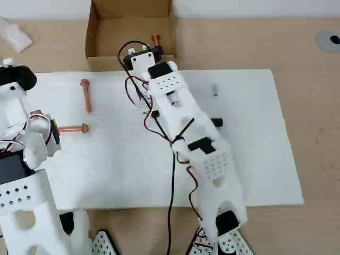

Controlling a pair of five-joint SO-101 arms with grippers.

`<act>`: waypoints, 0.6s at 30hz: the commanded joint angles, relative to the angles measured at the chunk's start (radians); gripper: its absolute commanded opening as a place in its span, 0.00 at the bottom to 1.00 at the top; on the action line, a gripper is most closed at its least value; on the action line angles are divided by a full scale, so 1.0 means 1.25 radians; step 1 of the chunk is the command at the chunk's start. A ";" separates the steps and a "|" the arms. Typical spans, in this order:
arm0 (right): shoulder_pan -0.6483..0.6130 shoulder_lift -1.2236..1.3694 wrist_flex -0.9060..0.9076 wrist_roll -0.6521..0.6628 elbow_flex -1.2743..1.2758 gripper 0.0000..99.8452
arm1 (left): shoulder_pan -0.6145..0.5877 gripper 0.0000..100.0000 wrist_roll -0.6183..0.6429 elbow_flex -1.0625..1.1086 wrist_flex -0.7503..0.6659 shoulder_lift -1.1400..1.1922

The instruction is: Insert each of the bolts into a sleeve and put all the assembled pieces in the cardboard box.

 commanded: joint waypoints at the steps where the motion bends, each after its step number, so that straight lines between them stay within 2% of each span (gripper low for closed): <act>1: -0.003 -0.008 0.011 0.006 -0.042 0.01 | 0.007 0.01 0.004 -0.002 -0.010 -0.021; 9: -0.003 -0.010 0.136 0.002 -0.190 0.01 | 0.007 0.01 0.002 -0.011 -0.011 -0.023; 14: -0.014 -0.010 0.300 0.001 -0.461 0.01 | 0.007 0.01 0.005 -0.053 -0.014 -0.023; 18: -0.015 -0.040 0.308 0.005 -0.660 0.01 | 0.007 0.01 0.031 -0.134 -0.011 -0.024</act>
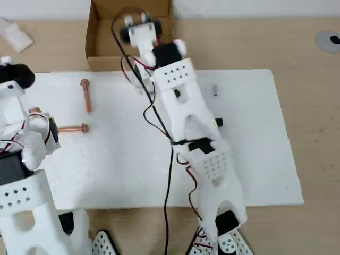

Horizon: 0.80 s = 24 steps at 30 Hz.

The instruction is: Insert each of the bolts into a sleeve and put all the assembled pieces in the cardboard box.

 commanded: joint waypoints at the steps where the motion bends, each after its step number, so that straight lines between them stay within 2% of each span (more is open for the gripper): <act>1: -0.021 -0.068 0.022 0.005 -0.186 0.01 | 0.009 0.01 0.038 -0.110 -0.009 -0.024; 5: -0.061 -0.226 0.022 0.005 -0.099 0.01 | 0.033 0.01 0.050 -0.153 0.038 -0.024; 11: -0.096 -0.584 0.021 0.001 0.280 0.01 | 0.120 0.01 0.050 -0.156 0.081 -0.050; 21: -0.039 -1.110 0.017 0.012 0.875 0.01 | 0.228 0.01 0.050 -0.097 0.014 -0.197; 24: -0.036 -1.243 0.012 0.068 1.060 0.01 | 0.244 0.01 0.048 -0.055 -0.022 -0.224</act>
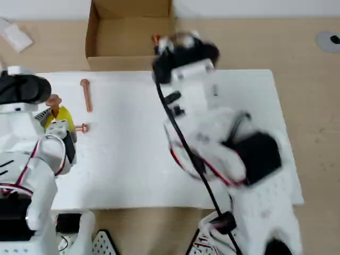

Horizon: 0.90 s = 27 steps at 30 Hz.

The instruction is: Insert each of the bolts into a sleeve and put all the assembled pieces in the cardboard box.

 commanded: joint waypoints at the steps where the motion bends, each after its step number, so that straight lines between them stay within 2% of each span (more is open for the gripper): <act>1: 0.014 -0.179 -0.006 0.054 0.229 0.01 | 0.022 0.01 0.002 0.031 -0.056 -0.031; 6: 0.014 -0.388 -0.163 0.087 0.520 0.01 | 0.022 0.01 0.001 0.129 -0.141 -0.071; 10: 0.014 -0.552 -0.355 0.102 0.738 0.01 | 0.022 0.01 0.002 0.180 -0.151 -0.098; 18: 0.001 -0.807 -0.686 0.123 1.018 0.01 | 0.033 0.01 0.001 0.203 -0.176 -0.104; 21: -0.057 -0.861 -0.775 0.123 1.091 0.01 | 0.081 0.01 0.002 0.204 -0.218 -0.104; 24: -0.132 -0.898 -0.873 0.123 1.168 0.01 | 0.184 0.01 0.004 0.217 -0.280 -0.105; 27: -0.160 -0.906 -0.970 0.130 1.240 0.01 | 0.269 0.01 0.004 0.243 -0.334 -0.106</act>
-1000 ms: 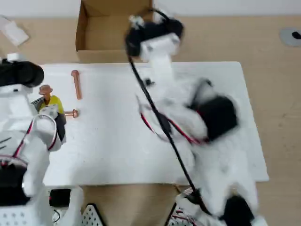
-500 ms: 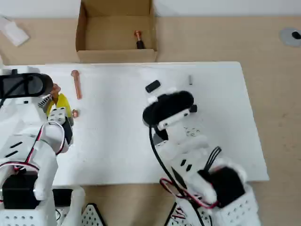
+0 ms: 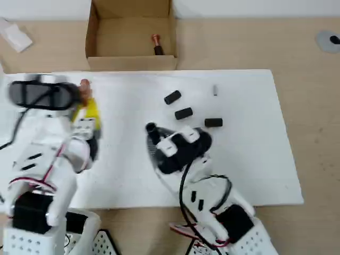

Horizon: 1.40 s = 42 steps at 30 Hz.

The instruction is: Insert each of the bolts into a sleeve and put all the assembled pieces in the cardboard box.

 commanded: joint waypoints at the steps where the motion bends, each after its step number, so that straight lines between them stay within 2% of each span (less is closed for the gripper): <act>1: -0.029 -0.019 -0.124 0.027 0.067 0.01 | 0.092 0.01 0.006 0.010 -0.070 -0.010; 4: -0.029 -0.024 -0.178 0.074 0.112 0.01 | 0.102 0.01 0.085 0.016 -0.110 -0.030; 8: -0.028 -0.024 -0.187 0.079 0.129 0.01 | 0.106 0.01 0.176 0.056 -0.152 -0.125; 12: -0.025 -0.024 -0.185 0.056 0.128 0.01 | 0.115 0.01 0.178 0.122 -0.176 -0.245; 17: -0.028 -0.024 -0.188 0.033 0.129 0.01 | 0.172 0.01 0.179 0.185 -0.190 -0.344; 29: -0.026 -0.025 -0.187 0.023 0.127 0.01 | 0.194 0.01 0.188 0.371 -0.378 -0.353; 35: -0.026 -0.025 -0.190 0.017 0.127 0.01 | 0.194 0.01 0.209 0.377 -0.383 -0.353; 38: -0.026 -0.025 -0.195 -0.034 0.125 0.01 | 0.194 0.01 0.209 0.377 -0.385 -0.353; 42: -0.026 -0.025 -0.244 -0.042 0.139 0.01 | 0.194 0.01 0.215 0.377 -0.385 -0.353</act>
